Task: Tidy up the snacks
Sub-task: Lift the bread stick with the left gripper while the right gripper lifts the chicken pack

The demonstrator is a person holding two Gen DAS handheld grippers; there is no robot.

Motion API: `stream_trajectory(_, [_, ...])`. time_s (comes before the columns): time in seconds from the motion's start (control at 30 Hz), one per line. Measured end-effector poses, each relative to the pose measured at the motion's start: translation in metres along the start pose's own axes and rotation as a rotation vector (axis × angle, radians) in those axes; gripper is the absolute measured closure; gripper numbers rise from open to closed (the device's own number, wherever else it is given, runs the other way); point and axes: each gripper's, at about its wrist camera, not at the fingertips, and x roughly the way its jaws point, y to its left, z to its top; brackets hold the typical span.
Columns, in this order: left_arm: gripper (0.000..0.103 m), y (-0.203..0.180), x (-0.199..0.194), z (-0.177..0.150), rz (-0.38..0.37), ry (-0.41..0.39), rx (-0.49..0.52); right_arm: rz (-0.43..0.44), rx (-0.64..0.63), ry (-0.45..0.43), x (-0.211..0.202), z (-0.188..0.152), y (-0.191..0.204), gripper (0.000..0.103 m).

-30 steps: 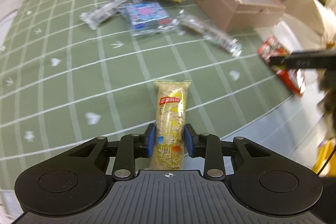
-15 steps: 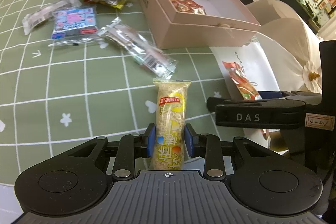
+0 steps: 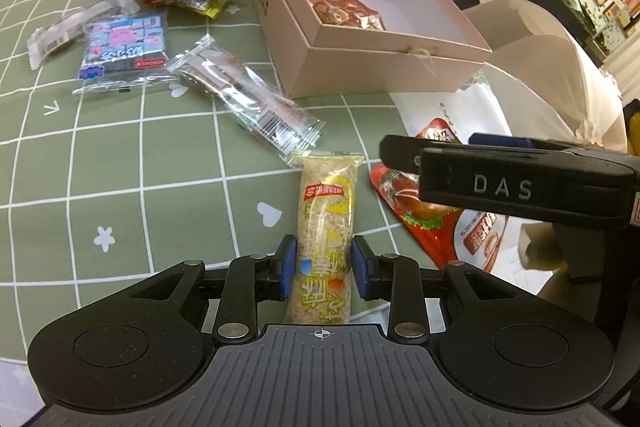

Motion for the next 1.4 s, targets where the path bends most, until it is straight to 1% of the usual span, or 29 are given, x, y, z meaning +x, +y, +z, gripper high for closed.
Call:
stream_trajectory(0.1, [0.069, 0.0, 0.001, 0.001, -0.002, 0.0, -0.001, -0.03, -0.052, 0.01, 0.004, 0.001, -0.003, 0.013])
stream_trajectory(0.2, [0.069, 0.001, 0.001, 0.0, -0.003, -0.002, -0.002, -0.05, -0.014, 0.048, 0.011, -0.004, -0.021, 0.013])
stream_trajectory(0.27, [0.069, 0.001, 0.001, 0.0, -0.003, -0.001, -0.004, -0.04, 0.015, 0.074, 0.014, -0.01, -0.031, 0.013])
stream_trajectory(0.33, [0.069, 0.001, 0.001, 0.0, -0.008, 0.002, -0.006, -0.01, 0.049, 0.109, 0.016, -0.016, -0.037, 0.012])
stream_trajectory(0.47, [0.069, -0.001, 0.003, 0.001, -0.027, 0.015, -0.008, 0.001, 0.057, 0.109, 0.012, -0.023, -0.033, 0.013])
stream_trajectory(0.53, [0.069, -0.003, 0.004, 0.0, -0.048, 0.027, 0.004, -0.023, 0.048, 0.111, 0.011, -0.024, -0.03, 0.018])
stream_trajectory(0.6, [0.069, -0.006, 0.005, -0.001, -0.059, 0.034, 0.024, -0.052, 0.03, 0.106, 0.009, -0.024, -0.029, 0.032])
stream_trajectory(0.63, [0.069, -0.008, 0.006, -0.001, -0.059, 0.035, 0.036, -0.053, 0.027, 0.104, 0.007, -0.024, -0.03, 0.036])
stream_trajectory(0.67, [0.069, -0.01, 0.006, -0.002, -0.058, 0.035, 0.046, -0.05, 0.031, 0.101, 0.006, -0.023, -0.031, 0.042])
stream_trajectory(0.73, [0.069, -0.012, 0.006, -0.003, -0.055, 0.033, 0.057, -0.043, 0.034, 0.098, 0.003, -0.024, -0.033, 0.045])
stream_trajectory(0.83, [0.069, -0.013, 0.006, -0.003, -0.052, 0.033, 0.058, -0.02, 0.039, 0.103, 0.002, -0.026, -0.033, 0.046])
stream_trajectory(0.9, [0.069, -0.013, 0.006, -0.003, -0.048, 0.033, 0.057, 0.009, 0.026, 0.107, 0.001, -0.029, -0.031, 0.045])
stream_trajectory(0.93, [0.069, -0.014, 0.006, -0.003, -0.045, 0.033, 0.055, 0.01, 0.017, 0.105, 0.001, -0.031, -0.029, 0.045])
stream_trajectory(1.0, [0.069, -0.012, 0.005, -0.004, -0.047, 0.025, 0.027, 0.01, 0.004, 0.103, 0.001, -0.033, -0.026, 0.036])
stream_trajectory(1.03, [0.069, -0.01, 0.005, -0.005, -0.052, 0.017, 0.006, 0.013, -0.011, 0.105, 0.002, -0.033, -0.024, 0.034])
stream_trajectory(1.1, [0.069, -0.005, 0.004, -0.009, -0.06, -0.003, -0.045, 0.011, -0.069, 0.116, 0.004, -0.034, -0.019, 0.028])
stream_trajectory(1.17, [0.069, -0.001, 0.001, -0.012, -0.049, -0.022, -0.096, 0.008, -0.141, 0.124, 0.005, -0.036, -0.013, 0.024])
stream_trajectory(1.23, [0.069, 0.001, -0.002, -0.015, -0.023, -0.047, -0.13, 0.01, -0.186, 0.108, 0.005, -0.04, -0.012, 0.018])
stream_trajectory(1.3, [0.069, 0.004, -0.005, -0.019, -0.008, -0.068, -0.163, 0.015, -0.17, 0.084, 0.006, -0.044, -0.018, 0.01])
stream_trajectory(1.4, [0.069, 0.003, -0.006, -0.023, 0.008, -0.082, -0.195, 0.014, -0.179, 0.045, 0.005, -0.052, -0.02, 0.006])
